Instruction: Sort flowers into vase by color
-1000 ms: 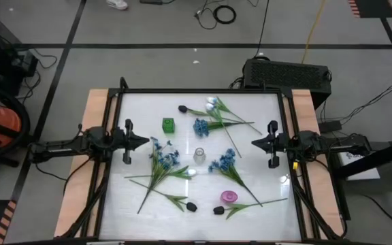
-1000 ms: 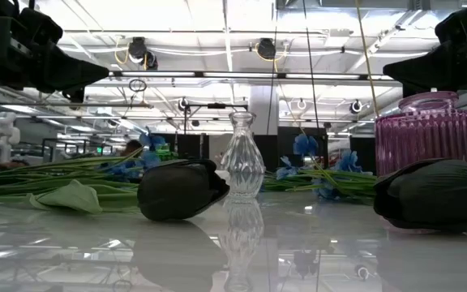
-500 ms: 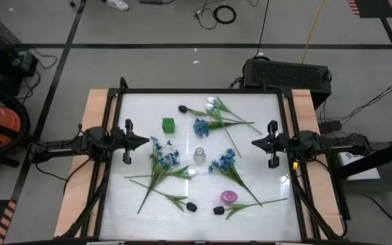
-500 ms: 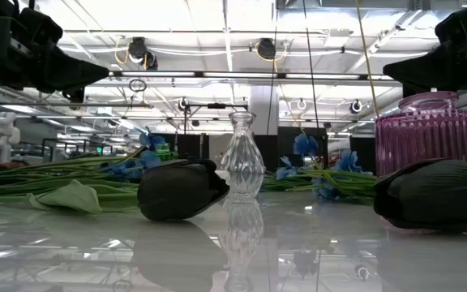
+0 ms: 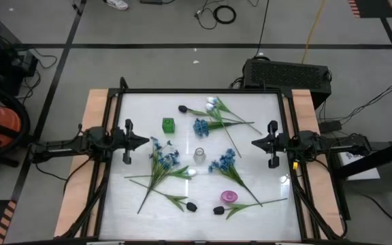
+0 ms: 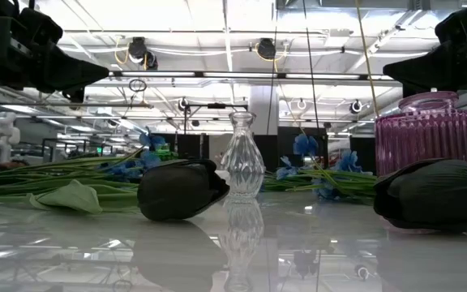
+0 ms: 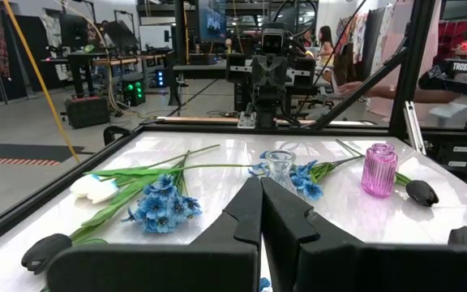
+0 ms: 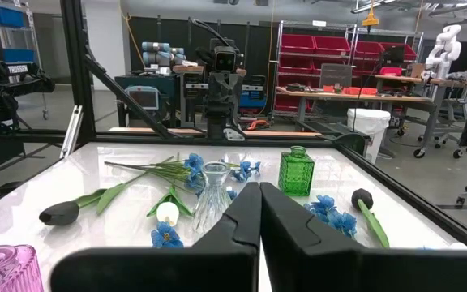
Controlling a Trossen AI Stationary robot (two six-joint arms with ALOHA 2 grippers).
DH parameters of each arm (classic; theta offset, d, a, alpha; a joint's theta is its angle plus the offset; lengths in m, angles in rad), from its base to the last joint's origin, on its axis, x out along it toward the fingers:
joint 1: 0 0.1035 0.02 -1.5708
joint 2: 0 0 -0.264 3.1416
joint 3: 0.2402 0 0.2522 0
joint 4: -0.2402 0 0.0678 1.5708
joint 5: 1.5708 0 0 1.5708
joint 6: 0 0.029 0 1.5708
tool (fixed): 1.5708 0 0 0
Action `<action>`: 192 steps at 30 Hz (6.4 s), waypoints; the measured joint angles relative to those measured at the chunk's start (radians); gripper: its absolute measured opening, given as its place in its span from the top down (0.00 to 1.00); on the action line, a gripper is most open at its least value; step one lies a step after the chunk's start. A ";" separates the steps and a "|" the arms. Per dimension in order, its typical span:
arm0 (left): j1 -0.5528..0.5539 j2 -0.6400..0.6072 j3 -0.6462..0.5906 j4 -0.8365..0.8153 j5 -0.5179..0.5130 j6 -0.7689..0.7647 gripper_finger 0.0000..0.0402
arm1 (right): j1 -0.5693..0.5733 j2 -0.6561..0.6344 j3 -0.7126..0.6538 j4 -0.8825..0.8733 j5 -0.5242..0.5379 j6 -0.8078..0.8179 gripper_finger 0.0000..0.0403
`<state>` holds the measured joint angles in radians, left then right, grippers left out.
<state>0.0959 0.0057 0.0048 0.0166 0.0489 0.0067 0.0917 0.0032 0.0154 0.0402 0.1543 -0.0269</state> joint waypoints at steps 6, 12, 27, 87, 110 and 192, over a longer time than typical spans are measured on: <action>0.000 0.000 0.000 0.000 0.000 0.000 0.98 | 0.000 0.000 0.000 0.000 0.000 0.000 1.00; 0.000 0.000 0.000 0.000 0.000 0.000 0.98 | 0.000 0.000 0.000 0.000 0.000 0.000 1.00; 0.000 0.000 0.000 0.000 0.000 0.000 0.98 | 0.000 0.000 0.000 0.000 0.000 0.000 1.00; 0.000 0.000 0.000 0.000 0.000 0.000 0.98 | 0.000 0.000 -0.001 0.010 -0.019 0.114 1.00; 0.000 0.000 0.000 0.030 -0.080 0.001 0.98 | 0.000 0.758 1.201 -0.472 0.036 0.113 1.00; -0.065 1.017 0.706 -0.069 -0.184 -0.184 0.98 | -0.121 1.081 0.787 -1.044 -0.003 0.626 1.00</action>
<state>0.0306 1.0225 0.7113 -0.0523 -0.1356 -0.1778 -0.0292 1.0847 0.8028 -1.0038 0.1509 0.5995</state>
